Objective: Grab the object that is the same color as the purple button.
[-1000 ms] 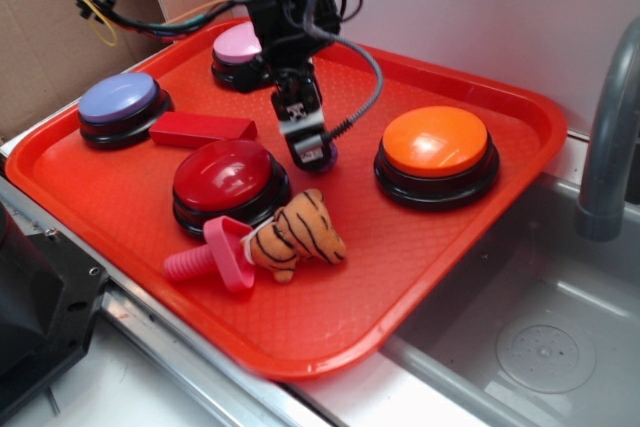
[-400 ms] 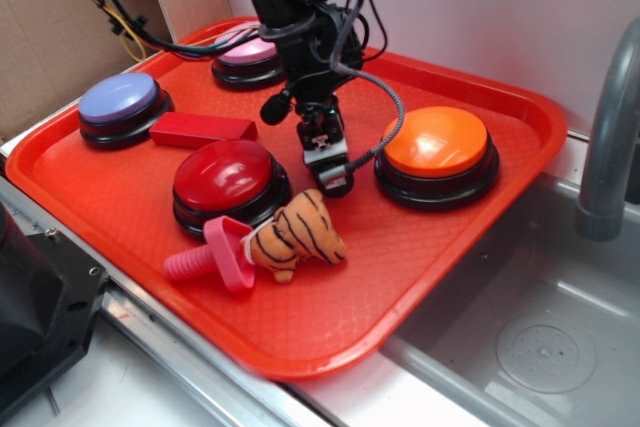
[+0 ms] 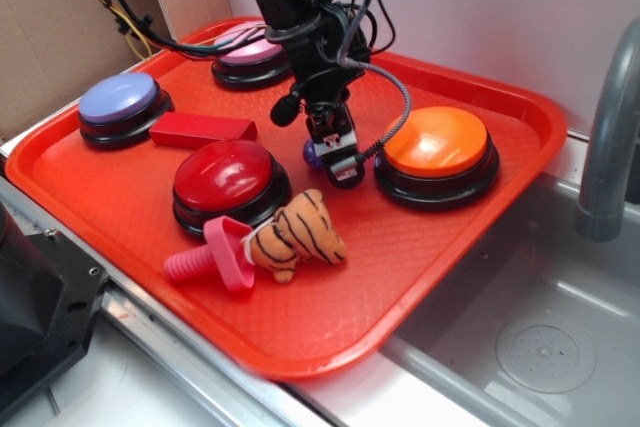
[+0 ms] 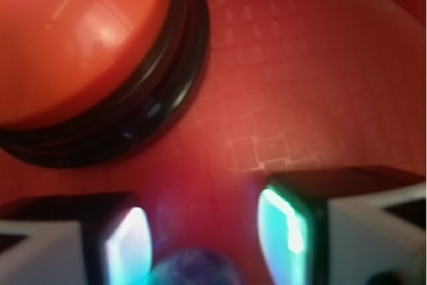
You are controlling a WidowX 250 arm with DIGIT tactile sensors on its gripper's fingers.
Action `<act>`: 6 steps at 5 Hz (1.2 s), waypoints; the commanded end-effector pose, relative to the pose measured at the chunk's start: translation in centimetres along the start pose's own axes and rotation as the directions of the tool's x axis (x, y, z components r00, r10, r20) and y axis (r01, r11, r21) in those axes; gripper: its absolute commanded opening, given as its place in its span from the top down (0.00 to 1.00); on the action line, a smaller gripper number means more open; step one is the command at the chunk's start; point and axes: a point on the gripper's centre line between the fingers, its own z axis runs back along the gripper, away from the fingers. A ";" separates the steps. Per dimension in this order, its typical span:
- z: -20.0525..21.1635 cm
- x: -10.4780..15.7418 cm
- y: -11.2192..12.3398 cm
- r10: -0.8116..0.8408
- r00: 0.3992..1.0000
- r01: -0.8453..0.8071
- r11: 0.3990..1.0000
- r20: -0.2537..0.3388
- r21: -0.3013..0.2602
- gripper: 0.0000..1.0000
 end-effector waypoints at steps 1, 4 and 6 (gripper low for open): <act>1.8 -0.1 -0.5 0.028 0.999 -0.029 0.999 0.038 0.029 1.00; 7.6 1.0 1.5 0.182 0.982 -0.185 0.982 0.051 0.047 1.00; 14.4 0.8 4.3 0.360 0.931 -0.365 0.926 0.061 0.101 1.00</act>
